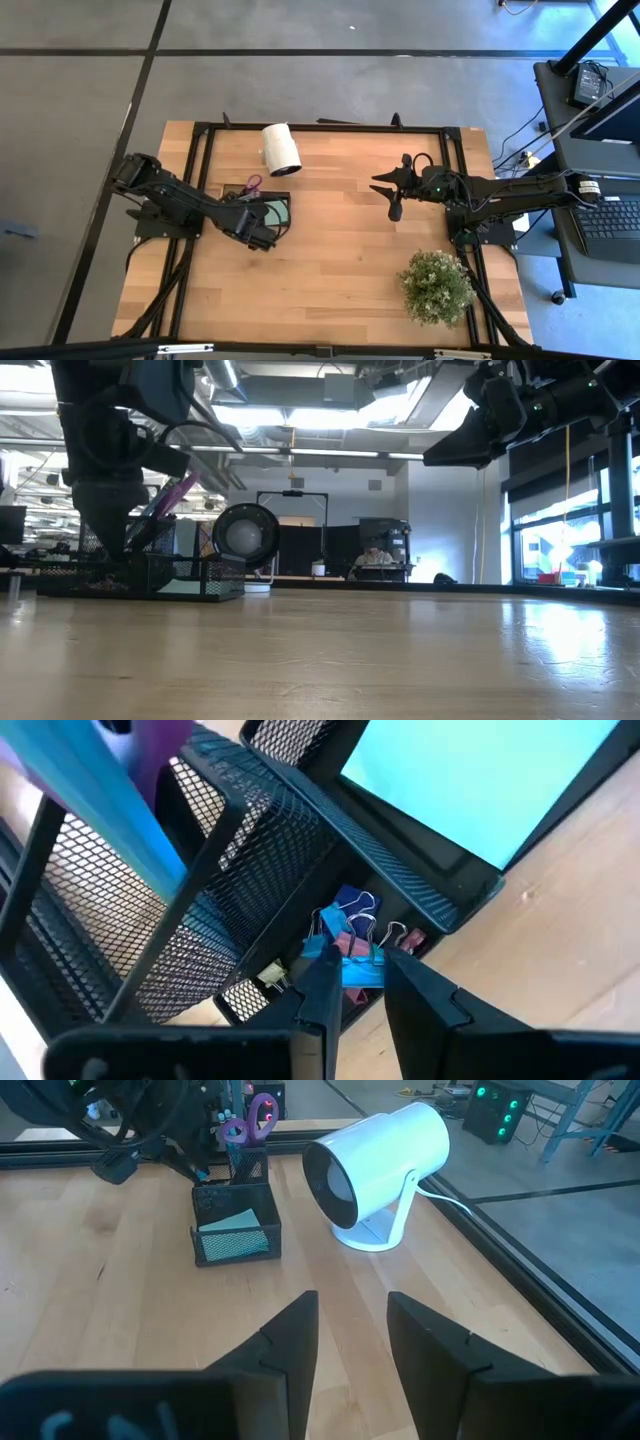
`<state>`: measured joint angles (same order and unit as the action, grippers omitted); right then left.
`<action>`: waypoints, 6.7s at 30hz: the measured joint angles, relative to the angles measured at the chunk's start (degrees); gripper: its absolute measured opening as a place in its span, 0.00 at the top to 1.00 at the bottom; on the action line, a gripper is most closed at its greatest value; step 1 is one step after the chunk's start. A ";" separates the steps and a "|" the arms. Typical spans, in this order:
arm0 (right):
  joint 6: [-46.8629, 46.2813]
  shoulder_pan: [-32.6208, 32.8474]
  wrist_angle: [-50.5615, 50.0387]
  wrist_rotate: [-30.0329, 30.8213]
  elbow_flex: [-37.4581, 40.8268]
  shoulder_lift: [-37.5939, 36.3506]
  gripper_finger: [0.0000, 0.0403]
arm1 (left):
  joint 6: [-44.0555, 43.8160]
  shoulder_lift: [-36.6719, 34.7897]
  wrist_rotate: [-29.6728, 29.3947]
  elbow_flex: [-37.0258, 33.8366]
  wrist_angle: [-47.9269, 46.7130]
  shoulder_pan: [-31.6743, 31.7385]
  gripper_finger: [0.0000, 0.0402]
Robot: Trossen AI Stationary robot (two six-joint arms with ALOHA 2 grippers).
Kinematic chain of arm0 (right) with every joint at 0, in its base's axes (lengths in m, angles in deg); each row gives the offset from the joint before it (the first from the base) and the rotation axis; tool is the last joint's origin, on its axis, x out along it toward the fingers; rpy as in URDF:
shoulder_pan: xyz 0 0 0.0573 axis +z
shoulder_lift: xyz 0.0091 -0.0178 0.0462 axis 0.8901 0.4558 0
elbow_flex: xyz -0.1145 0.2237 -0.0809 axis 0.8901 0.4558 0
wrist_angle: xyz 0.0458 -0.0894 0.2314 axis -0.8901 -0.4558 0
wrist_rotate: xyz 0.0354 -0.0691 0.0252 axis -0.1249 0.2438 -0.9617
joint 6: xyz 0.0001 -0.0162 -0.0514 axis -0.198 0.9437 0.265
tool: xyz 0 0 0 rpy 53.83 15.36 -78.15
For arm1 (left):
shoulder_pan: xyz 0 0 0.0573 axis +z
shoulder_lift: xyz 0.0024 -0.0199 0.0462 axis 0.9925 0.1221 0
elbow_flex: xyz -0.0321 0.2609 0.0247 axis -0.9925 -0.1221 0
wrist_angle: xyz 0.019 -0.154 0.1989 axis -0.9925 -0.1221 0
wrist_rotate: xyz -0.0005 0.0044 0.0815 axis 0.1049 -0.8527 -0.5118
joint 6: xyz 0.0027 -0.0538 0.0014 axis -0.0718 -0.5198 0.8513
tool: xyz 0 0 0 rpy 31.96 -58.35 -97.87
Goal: Pick and place office supplies into organizer
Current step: Put the blue binder clip into the black desk organizer, then return to Home Position
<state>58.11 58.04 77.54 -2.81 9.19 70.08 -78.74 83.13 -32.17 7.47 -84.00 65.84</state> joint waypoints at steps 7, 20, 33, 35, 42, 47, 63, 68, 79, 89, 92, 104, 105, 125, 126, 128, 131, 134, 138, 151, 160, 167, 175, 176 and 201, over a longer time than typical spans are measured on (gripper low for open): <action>-0.04 0.00 0.04 0.00 0.00 0.01 0.69 | 0.70 -0.17 0.37 0.00 0.00 0.00 0.82; -0.07 0.00 0.07 0.00 0.01 0.01 0.69 | 1.70 -0.20 0.53 0.00 0.00 0.00 0.71; -1.48 -0.01 0.39 -0.02 -0.03 -0.01 0.69 | 11.18 -6.00 -0.59 6.43 -1.49 -0.02 0.78; -1.62 0.00 0.37 -0.02 -0.03 0.01 0.69 | 12.46 -8.78 -2.83 6.71 -1.59 0.00 0.80; -3.84 -0.04 0.70 0.03 -0.03 0.01 0.69 | 15.78 -21.41 -13.47 6.78 -1.46 -0.02 0.82; -6.00 -1.33 -0.79 0.07 -1.07 -0.65 0.69 | 18.47 -29.05 -20.92 6.48 1.55 -0.06 0.83; -1.44 -5.70 -11.15 0.12 -1.94 -17.65 0.69 | 29.82 -48.44 -23.50 -4.12 14.46 -0.02 0.84; -2.02 -5.70 -11.87 0.13 0.57 -21.81 0.69 | 36.71 -55.35 -22.81 -12.16 25.41 -0.02 0.86; -4.51 -5.71 -11.58 0.15 5.65 -26.20 0.69 | 48.54 -71.33 -13.46 -26.75 41.77 -0.02 0.86; -4.30 -5.73 -9.78 0.15 6.61 -27.31 0.69 | 56.12 -87.98 -14.32 -31.75 42.22 0.63 0.86; -4.09 -5.77 -9.49 0.15 6.61 -27.31 0.69 | 58.28 -88.47 -17.19 -32.29 42.09 1.72 0.86; -2.69 -6.01 -9.14 0.72 6.61 -27.27 0.69 | 59.38 -88.46 -15.06 -37.40 49.74 7.67 0.86; -2.69 -6.03 -9.10 0.72 6.61 -27.27 0.69 | 60.06 -88.46 -15.14 -38.53 51.51 8.44 0.86; -1.65 -6.03 -9.24 4.91 6.61 -33.44 0.69 | 63.71 -88.48 -8.41 -42.32 55.39 29.25 0.87; -1.55 -6.03 -9.98 4.96 6.61 -34.55 0.69 | 63.52 -88.48 -7.56 -42.32 55.37 29.97 0.88; -1.49 -6.03 -11.21 4.97 6.61 -36.92 0.69 | 63.39 -88.48 -6.84 -42.32 55.14 31.40 0.89; -1.25 -6.03 -13.49 4.98 6.61 -39.65 0.69 | 62.71 -88.48 -6.63 -42.33 55.15 33.26 0.91; -1.14 -6.03 -15.96 5.01 6.61 -42.09 0.69 | 62.75 -88.48 -4.70 -43.76 57.33 34.71 0.93; -1.14 -6.03 -18.52 4.99 6.62 -44.63 0.69 | 63.32 -88.48 -2.42 -47.69 64.30 36.39 0.94; -1.05 -6.03 -9.34 5.02 18.53 -50.31 0.69 | 64.57 -88.04 -0.53 -50.64 67.21 40.94 0.94; -1.19 -6.03 -1.64 5.03 25.37 -52.12 0.69 | 63.41 -88.04 -1.10 -50.64 67.29 40.90 0.93; 1.06 -6.03 -0.48 5.03 25.37 -52.14 0.69 | 63.32 -88.02 -1.13 -50.64 67.36 40.89 0.93; 0.26 -6.03 -0.50 5.01 25.35 -52.12 0.69 | 63.32 -88.00 -1.17 -50.66 67.34 40.89 0.93; 0.37 -6.03 -0.50 5.01 25.35 -52.12 0.69 | 63.32 -88.00 -1.18 -50.66 67.34 40.89 0.93; 0.21 -6.03 -0.59 4.98 25.35 -52.12 0.69 | 63.32 -88.00 -1.22 -50.66 67.34 40.89 0.93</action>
<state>58.31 52.01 76.95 2.18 34.54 17.96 -15.43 -4.86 -33.39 -43.20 -16.65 106.73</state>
